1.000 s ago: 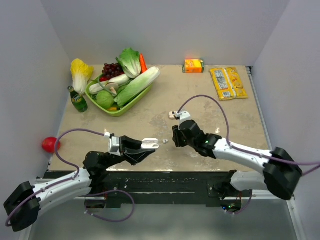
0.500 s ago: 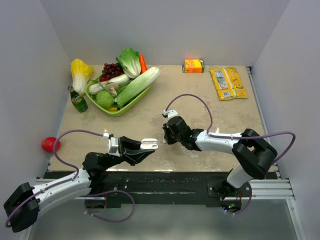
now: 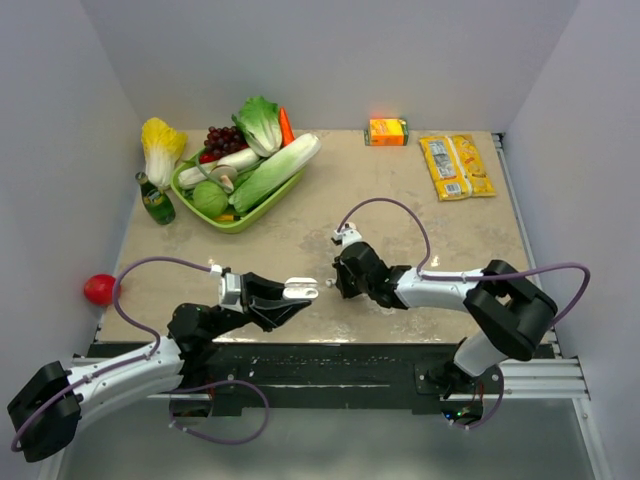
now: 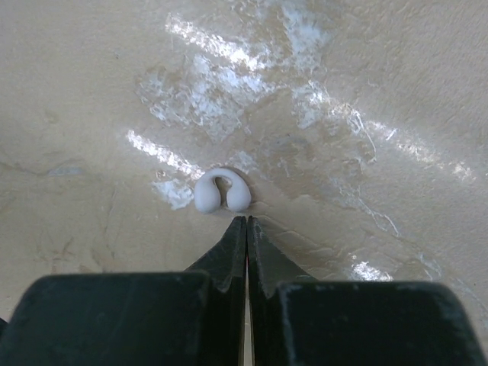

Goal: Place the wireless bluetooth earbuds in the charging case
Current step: Pick up the earbud from the center of the board.

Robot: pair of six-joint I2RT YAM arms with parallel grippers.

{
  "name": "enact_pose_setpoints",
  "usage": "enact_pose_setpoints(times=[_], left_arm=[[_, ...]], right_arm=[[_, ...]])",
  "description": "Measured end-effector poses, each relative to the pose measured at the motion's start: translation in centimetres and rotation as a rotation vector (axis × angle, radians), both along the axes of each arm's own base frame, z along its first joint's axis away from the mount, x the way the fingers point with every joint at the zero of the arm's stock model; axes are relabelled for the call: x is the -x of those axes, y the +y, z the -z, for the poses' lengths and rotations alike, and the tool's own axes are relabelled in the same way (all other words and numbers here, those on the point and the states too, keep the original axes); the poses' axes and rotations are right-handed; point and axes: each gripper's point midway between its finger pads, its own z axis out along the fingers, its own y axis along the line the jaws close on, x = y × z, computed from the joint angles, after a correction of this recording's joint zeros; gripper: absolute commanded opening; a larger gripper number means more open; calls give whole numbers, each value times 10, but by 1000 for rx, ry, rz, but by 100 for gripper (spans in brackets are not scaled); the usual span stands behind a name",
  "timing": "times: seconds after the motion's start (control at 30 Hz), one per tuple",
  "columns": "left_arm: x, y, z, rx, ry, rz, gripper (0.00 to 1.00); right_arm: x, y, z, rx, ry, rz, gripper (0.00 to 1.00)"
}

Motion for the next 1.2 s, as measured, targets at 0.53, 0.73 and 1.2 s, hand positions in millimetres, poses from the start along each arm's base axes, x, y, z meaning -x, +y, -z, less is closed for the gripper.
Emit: enact_pose_setpoints(times=[0.53, 0.73, 1.2], left_arm=[[1, -1, 0, 4, 16, 8, 0], [1, 0, -1, 8, 15, 6, 0], [2, 0, -3, 14, 11, 6, 0]], right_arm=[[-7, 3, 6, -10, -13, 13, 0], [-23, 7, 6, -7, -31, 34, 0], [-47, 5, -1, 30, -76, 72, 32]])
